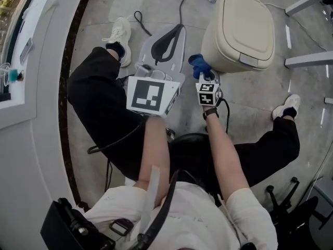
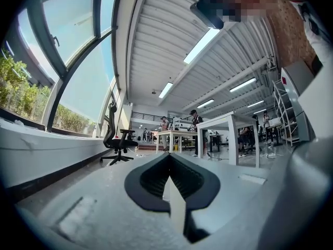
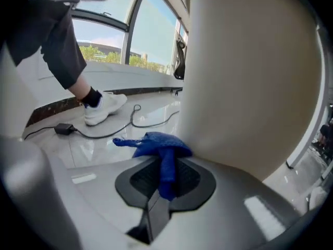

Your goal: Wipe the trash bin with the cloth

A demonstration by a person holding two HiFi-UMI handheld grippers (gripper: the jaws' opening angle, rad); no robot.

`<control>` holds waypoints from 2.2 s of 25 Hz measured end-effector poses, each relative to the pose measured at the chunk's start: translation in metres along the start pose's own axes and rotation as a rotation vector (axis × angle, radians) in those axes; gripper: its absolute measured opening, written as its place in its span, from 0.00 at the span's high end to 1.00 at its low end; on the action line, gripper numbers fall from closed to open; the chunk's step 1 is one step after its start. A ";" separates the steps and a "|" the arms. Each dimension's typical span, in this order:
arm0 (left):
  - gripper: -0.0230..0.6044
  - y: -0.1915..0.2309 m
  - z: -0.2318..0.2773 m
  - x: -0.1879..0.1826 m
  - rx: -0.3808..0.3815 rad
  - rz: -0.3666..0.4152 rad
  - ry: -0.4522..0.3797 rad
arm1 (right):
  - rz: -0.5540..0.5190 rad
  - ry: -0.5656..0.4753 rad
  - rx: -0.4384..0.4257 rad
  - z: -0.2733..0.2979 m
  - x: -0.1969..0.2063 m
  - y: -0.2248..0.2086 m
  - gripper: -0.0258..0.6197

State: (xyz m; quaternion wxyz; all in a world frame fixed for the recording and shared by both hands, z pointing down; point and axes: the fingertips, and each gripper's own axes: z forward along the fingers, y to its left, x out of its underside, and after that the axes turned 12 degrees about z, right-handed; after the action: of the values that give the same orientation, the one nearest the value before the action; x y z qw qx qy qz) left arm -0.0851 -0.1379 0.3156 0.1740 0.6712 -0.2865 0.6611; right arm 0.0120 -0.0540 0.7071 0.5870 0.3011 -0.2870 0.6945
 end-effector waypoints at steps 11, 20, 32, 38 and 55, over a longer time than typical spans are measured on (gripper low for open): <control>0.96 -0.010 -0.008 0.004 -0.117 0.030 0.053 | 0.071 -0.057 -0.138 -0.028 -0.012 0.018 0.90; 0.96 -0.033 -0.044 -0.023 -0.261 0.020 0.030 | 0.036 -0.636 -0.389 -0.258 -0.196 0.027 0.90; 0.96 -0.079 -0.036 -0.017 -0.306 0.006 0.040 | -0.239 -0.471 -0.355 -0.171 -0.156 -0.007 0.90; 0.96 -0.084 -0.038 0.004 -0.330 -0.020 0.070 | -0.272 -0.172 -0.310 -0.069 -0.046 -0.022 0.90; 0.96 -0.109 -0.044 -0.019 -0.363 0.003 0.051 | -0.228 -0.395 -0.536 -0.189 -0.116 -0.034 0.90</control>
State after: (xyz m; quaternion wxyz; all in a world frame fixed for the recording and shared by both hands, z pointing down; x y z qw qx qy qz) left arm -0.0515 -0.0236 0.3160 0.2986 0.6111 -0.3978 0.6157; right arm 0.0449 0.0186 0.4977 0.6522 0.2949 -0.5316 0.4528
